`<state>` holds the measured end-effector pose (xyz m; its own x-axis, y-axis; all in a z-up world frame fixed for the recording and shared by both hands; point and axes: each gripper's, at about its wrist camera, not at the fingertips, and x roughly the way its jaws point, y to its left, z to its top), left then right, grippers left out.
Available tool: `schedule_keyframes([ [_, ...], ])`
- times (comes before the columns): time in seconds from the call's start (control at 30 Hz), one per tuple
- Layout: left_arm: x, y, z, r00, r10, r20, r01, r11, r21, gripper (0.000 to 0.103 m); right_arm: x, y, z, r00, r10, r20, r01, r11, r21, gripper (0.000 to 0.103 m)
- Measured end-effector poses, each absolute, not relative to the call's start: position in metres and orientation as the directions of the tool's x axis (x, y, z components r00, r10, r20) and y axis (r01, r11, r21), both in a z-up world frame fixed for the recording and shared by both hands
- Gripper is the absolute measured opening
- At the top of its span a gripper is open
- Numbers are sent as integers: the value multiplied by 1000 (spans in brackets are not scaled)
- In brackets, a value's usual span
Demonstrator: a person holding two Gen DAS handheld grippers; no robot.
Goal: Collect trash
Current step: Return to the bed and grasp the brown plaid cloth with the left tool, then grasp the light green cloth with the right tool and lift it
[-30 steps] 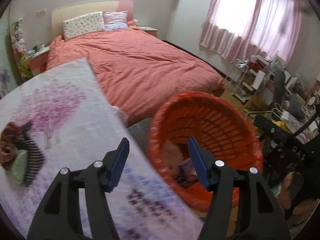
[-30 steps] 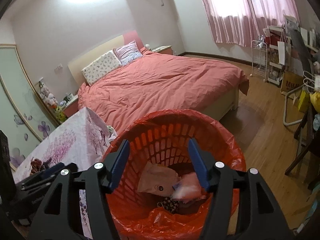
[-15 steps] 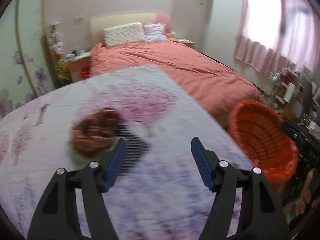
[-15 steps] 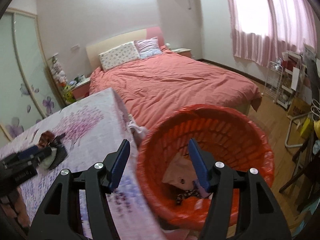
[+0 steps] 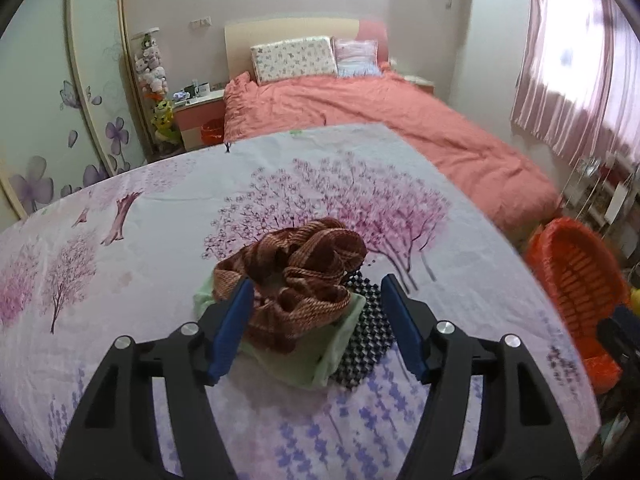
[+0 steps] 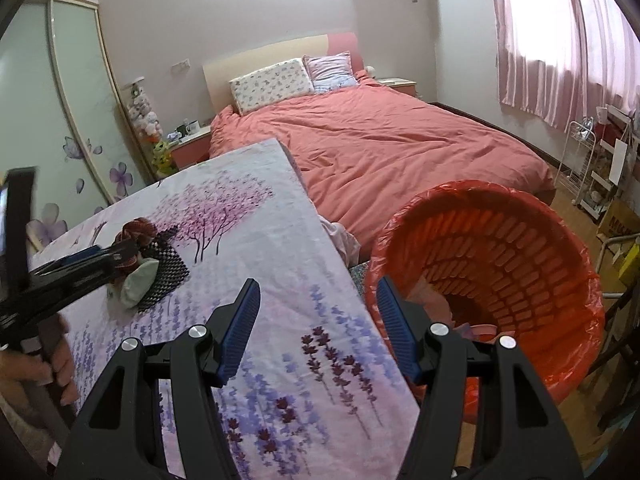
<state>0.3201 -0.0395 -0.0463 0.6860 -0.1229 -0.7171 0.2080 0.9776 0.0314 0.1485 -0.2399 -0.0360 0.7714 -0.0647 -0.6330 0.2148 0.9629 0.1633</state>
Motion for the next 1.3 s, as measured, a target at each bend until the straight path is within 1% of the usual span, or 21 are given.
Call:
schedule_keyframes([
  [0.03, 325, -43, -51, 677, -99, -729, 199, 979, 52, 55, 150, -238, -36, 770, -64, -634, 214, 963, 162, 61],
  [0.07, 329, -44, -55, 667, -89, -739, 190, 980, 53, 52, 149, -236, -37, 769, -63, -636, 212, 964, 160, 61],
  [0.13, 334, -40, -59, 657, -91, -748, 173, 984, 33, 34, 148, -233, -37, 767, -62, -639, 207, 966, 154, 61],
  [0.23, 333, -26, -54, 653, -149, -742, 171, 984, -48, 22, 150, -228, -40, 760, -62, -647, 200, 969, 142, 61],
  [0.4, 323, -1, -35, 695, -174, -698, 166, 983, -80, 20, 154, -217, -44, 754, -50, -654, 188, 972, 142, 61],
  [0.63, 305, 62, -15, 740, -129, -660, 89, 992, -94, 20, 164, -187, -47, 747, -4, -665, 133, 981, 144, 61],
  [0.83, 290, 116, -18, 750, -62, -659, 17, 997, -75, 20, 181, -146, -52, 734, 63, -676, 57, 987, 153, 61],
  [0.93, 284, 138, -25, 746, -35, -664, -13, 998, -68, 20, 191, -127, -53, 731, 91, -676, 23, 987, 158, 59],
  [1.03, 279, 159, -30, 739, -29, -673, -39, 995, -86, 20, 205, -107, -53, 724, 135, -676, -14, 983, 181, 55],
  [1.1, 275, 170, -34, 735, -29, -677, -54, 993, -101, 20, 217, -93, -52, 723, 154, -674, -30, 981, 192, 55],
  [1.3, 265, 187, -43, 728, -41, -685, -69, 989, -133, 20, 240, -75, -61, 702, 152, -696, -11, 979, 203, 52],
])
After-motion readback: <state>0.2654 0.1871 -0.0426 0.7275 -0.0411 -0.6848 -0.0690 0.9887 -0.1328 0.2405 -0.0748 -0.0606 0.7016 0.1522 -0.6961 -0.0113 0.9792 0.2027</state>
